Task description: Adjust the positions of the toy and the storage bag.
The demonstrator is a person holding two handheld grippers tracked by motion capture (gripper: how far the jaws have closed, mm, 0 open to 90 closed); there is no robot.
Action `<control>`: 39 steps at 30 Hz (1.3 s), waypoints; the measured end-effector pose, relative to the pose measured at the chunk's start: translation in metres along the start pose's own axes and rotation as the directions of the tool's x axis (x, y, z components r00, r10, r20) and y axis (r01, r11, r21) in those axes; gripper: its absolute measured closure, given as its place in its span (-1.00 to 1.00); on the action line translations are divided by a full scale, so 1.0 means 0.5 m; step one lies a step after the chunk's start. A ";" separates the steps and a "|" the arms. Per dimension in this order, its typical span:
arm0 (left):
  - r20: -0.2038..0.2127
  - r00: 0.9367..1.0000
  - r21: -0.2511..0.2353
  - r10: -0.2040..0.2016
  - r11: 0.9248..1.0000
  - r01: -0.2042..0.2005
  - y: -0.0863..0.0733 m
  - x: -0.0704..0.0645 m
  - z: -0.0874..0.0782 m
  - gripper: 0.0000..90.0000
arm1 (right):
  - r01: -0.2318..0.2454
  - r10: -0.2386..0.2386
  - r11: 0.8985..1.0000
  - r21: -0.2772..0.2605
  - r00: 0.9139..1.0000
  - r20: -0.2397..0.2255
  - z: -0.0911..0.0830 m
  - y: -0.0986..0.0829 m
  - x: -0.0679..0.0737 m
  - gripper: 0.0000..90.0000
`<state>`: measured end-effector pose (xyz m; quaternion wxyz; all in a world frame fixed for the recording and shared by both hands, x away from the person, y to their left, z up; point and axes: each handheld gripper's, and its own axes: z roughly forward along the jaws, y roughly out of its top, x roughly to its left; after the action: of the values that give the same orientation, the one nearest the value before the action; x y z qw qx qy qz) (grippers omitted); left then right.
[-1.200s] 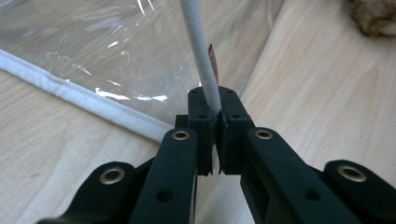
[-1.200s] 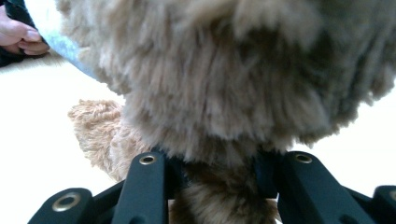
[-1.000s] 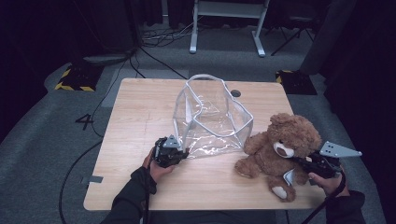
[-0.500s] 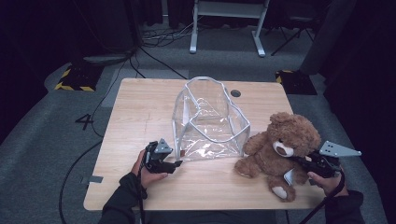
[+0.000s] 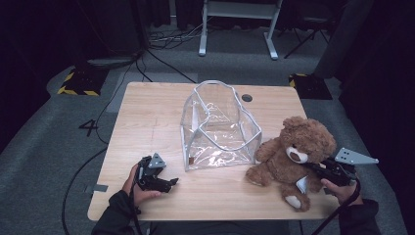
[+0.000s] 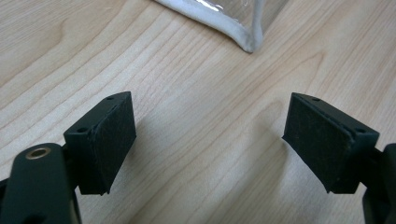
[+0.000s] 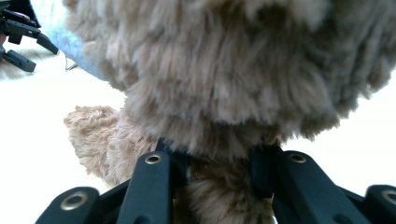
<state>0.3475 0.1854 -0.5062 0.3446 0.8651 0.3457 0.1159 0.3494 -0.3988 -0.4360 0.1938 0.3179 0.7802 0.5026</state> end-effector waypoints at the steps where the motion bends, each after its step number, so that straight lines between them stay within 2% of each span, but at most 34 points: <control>1: -0.010 1.000 -0.002 0.017 1.000 -0.017 -0.001 -0.002 0.002 -0.62 | -0.004 0.004 1.000 -0.004 1.000 0.001 0.000 0.000 -0.001 0.53; 7: 0.007 0.999 -0.009 0.036 0.999 -0.036 0.002 0.004 0.009 -0.71 | -0.010 0.010 0.999 -0.037 1.000 0.008 -0.001 0.000 -0.003 0.59; 13: 0.006 0.999 -0.009 0.035 0.999 -0.035 0.003 0.005 0.010 -0.71 | -0.017 0.018 0.998 -0.054 0.999 0.029 -0.003 0.003 -0.006 0.62; 23: 0.001 0.999 -0.009 0.034 0.999 -0.034 0.004 0.005 0.011 -0.71 | 0.001 0.002 0.998 -0.064 0.999 0.048 -0.005 0.006 -0.002 0.66; 30: -0.005 1.000 -0.009 0.025 1.000 -0.026 0.005 0.003 0.012 -0.71 | 0.023 -0.015 0.995 -0.101 0.996 0.083 -0.011 0.018 0.002 0.67; 39: -0.007 1.000 -0.008 0.023 1.000 -0.023 0.005 0.003 0.012 -0.71 | 0.025 -0.013 0.990 -0.140 0.996 0.087 -0.015 0.026 -0.002 0.67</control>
<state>0.3525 0.1820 -0.5088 0.3458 0.8672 0.3362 0.1242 0.3495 -0.4005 -0.4209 0.2537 0.3172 0.7367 0.5406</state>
